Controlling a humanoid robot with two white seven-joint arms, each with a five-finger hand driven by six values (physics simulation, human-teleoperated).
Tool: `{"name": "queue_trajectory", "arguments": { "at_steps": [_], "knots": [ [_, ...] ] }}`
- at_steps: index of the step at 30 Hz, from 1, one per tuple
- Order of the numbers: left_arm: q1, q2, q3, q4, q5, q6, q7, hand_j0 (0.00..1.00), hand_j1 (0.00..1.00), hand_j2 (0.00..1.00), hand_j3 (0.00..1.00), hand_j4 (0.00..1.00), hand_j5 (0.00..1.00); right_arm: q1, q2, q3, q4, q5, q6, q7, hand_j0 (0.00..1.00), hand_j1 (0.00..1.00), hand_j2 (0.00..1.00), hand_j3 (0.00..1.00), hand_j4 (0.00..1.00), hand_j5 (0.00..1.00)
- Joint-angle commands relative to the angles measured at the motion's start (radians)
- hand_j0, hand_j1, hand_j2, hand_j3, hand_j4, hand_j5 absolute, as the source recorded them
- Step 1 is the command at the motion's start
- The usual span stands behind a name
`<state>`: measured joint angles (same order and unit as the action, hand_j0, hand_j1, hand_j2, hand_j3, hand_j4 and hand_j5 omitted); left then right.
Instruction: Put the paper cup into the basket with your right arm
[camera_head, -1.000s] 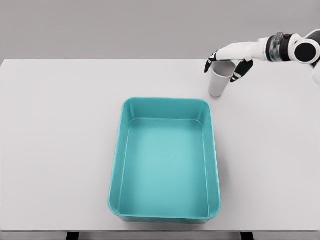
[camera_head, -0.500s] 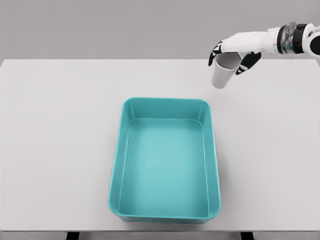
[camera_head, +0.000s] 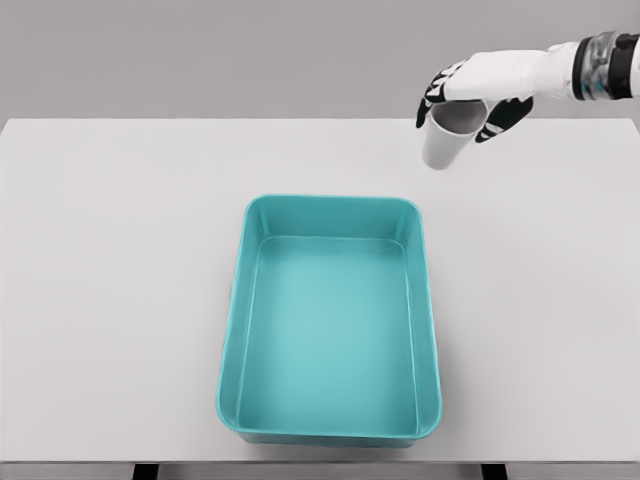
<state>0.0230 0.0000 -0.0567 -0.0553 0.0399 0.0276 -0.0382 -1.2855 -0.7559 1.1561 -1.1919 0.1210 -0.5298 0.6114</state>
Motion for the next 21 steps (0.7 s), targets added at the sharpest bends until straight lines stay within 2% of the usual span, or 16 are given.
{"name": "queue_trajectory", "arguments": {
  "at_steps": [1,13,21],
  "knots": [
    [0.0,0.0,0.0,0.0,0.0,0.0,0.0,1.0,1.0,1.0,1.0,1.0,1.0,0.0,-0.013,-0.003,-0.032,-0.007,0.002,-0.001,0.7,0.7,0.7,0.7,0.7,0.7],
    [0.0,0.0,0.0,0.0,0.0,0.0,0.0,1.0,1.0,1.0,1.0,1.0,1.0,0.0,-0.019,-0.036,-0.132,-0.017,-0.004,-0.001,0.7,0.7,0.7,0.7,0.7,0.7],
    [0.0,0.0,0.0,0.0,0.0,0.0,0.0,1.0,1.0,1.0,1.0,1.0,1.0,0.005,-0.005,-0.039,-0.155,-0.053,-0.004,-0.001,0.7,0.7,0.7,0.7,0.7,0.7]
  ]
}}
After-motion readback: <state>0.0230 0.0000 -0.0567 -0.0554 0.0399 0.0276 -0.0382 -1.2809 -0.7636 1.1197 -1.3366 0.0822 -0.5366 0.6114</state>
